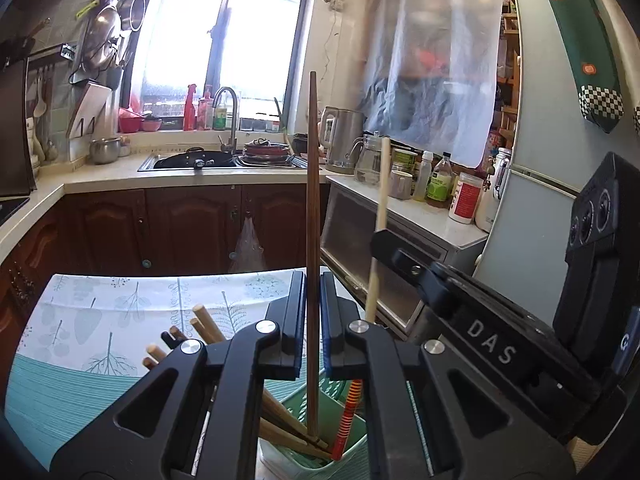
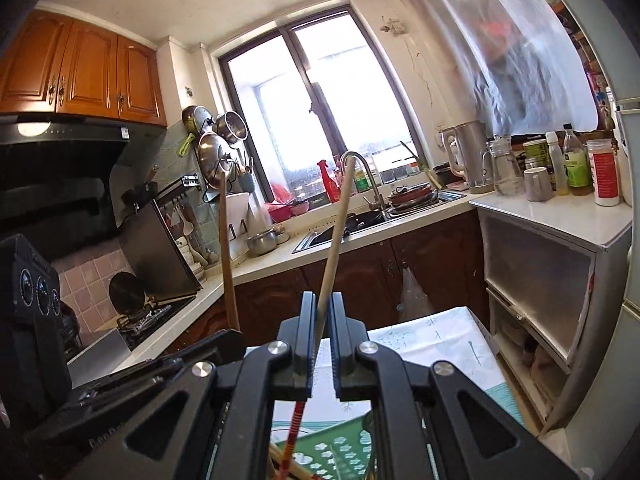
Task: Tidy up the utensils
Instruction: 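Lift both chopsticks and carry them over the green holder, then lower both chopsticks into the green holder and open both tools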
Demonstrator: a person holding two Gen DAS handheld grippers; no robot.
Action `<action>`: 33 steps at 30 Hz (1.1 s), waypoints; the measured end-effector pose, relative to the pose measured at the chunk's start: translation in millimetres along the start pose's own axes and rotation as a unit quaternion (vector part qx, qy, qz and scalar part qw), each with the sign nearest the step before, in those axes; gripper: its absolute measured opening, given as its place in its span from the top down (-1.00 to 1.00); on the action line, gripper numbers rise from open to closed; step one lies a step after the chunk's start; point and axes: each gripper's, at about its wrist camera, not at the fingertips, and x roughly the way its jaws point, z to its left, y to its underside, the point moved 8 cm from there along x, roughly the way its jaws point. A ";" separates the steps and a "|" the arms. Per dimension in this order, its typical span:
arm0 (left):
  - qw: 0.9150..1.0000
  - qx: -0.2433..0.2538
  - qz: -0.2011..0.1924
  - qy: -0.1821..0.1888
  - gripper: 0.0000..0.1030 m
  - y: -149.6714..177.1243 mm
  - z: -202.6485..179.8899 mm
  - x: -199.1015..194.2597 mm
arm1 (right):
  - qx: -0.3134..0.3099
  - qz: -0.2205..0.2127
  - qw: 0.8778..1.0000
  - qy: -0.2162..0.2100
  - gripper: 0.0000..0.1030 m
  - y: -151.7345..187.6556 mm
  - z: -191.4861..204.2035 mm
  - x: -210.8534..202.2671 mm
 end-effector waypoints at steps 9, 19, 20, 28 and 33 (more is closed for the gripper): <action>1.000 -0.009 0.002 0.019 0.91 6.9 -2.2 11.3 | -0.003 0.001 1.000 -0.015 0.88 1.3 7.3 11.8; 1.000 -0.010 -0.005 0.026 0.91 8.9 10.3 2.7 | -0.006 -0.015 1.000 -0.019 0.90 -1.0 12.5 5.2; 1.000 -0.005 -0.005 0.028 0.91 12.8 11.1 1.8 | -0.005 -0.014 1.000 -0.020 0.90 -0.4 12.2 5.4; 0.998 0.037 0.013 0.051 0.90 39.5 -0.6 6.3 | -0.033 0.011 0.999 -0.036 0.90 10.8 14.3 9.0; 0.997 0.048 0.042 0.050 0.35 55.1 -0.1 -2.7 | -0.065 0.050 0.995 -0.053 0.90 25.9 20.9 8.6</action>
